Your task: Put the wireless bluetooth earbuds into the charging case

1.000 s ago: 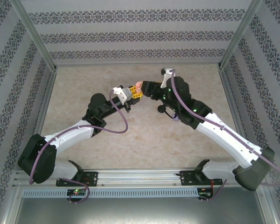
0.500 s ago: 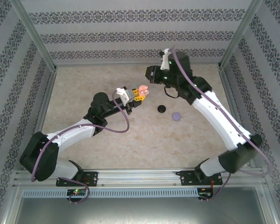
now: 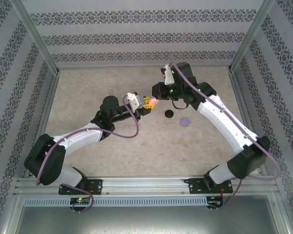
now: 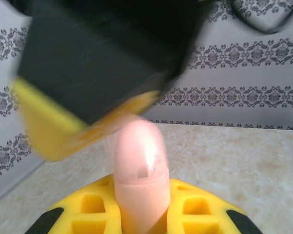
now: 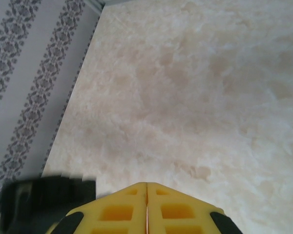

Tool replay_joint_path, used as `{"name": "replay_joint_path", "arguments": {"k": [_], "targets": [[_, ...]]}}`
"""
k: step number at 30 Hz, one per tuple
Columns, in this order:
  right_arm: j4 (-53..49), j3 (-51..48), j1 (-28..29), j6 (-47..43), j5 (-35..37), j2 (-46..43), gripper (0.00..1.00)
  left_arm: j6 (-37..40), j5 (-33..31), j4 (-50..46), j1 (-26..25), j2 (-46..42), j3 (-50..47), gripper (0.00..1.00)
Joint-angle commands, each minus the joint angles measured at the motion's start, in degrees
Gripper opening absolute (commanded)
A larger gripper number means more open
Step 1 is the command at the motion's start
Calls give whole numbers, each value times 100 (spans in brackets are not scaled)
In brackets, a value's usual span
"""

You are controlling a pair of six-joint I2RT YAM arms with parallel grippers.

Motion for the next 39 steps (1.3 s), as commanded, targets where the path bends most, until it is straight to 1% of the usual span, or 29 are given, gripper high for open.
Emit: {"name": "replay_joint_path", "arguments": {"k": [1, 2, 3, 4, 5, 7, 9, 12, 15, 18, 20, 24, 27, 30, 35, 37, 39], "targets": [[-137, -516, -10, 121, -141, -540, 9, -217, -215, 302, -47, 140, 314, 0], [-65, -633, -89, 209, -26, -676, 10, -294, -226, 326, -47, 188, 338, 0], [19, -737, -194, 331, 181, -807, 13, -399, -257, 343, -47, 229, 346, 0], [54, -827, -300, 440, 420, -923, 15, -486, -291, 337, -47, 273, 350, 0], [145, -954, -461, 540, 614, -1062, 15, -662, -394, 320, -47, 329, 337, 0], [262, -1240, -741, 685, 1012, -1353, 19, -1071, -749, 185, -32, 462, 325, 0], [416, -1676, -969, 735, 1192, -1603, 28, -1594, -977, -90, -15, 646, 317, 0], [581, -2340, -1040, 614, 1431, -1915, 36, -2477, -1182, -862, -3, 1023, 488, 0], [703, -2943, -1026, 421, 1763, -2215, 51, -3272, -1336, -1621, 5, 1550, 740, 0], [794, -3365, -1029, 232, 1907, -2456, 62, -3773, -1346, -1723, 5, 2086, 829, 0], [755, -3500, -1026, 165, 1970, -2538, 66, -3993, -1262, -1709, 14, 2397, 902, 0], [670, -3596, -1036, 87, 2028, -2677, 69, -4253, -1117, -1765, 23, 2817, 1112, 1], [617, -3562, -1048, 44, 2025, -2682, 70, -4309, -1144, -1905, 23, 3011, 1220, 2], [620, -3522, -1043, 39, 2013, -2652, 72, -4334, -1169, -1992, 49, 3162, 1271, 11], [583, -3377, -1062, 8, 1986, -2610, 77, -4340, -1328, -2199, 134, 3255, 1291, 31], [528, -3278, -1074, -28, 1976, -2610, 80, -4321, -1399, -2255, 184, 3194, 1251, 42], [478, -3175, -1105, -85, 1982, -2632, 86, -4233, -1576, -2426, 223, 3028, 1213, 61]]}}
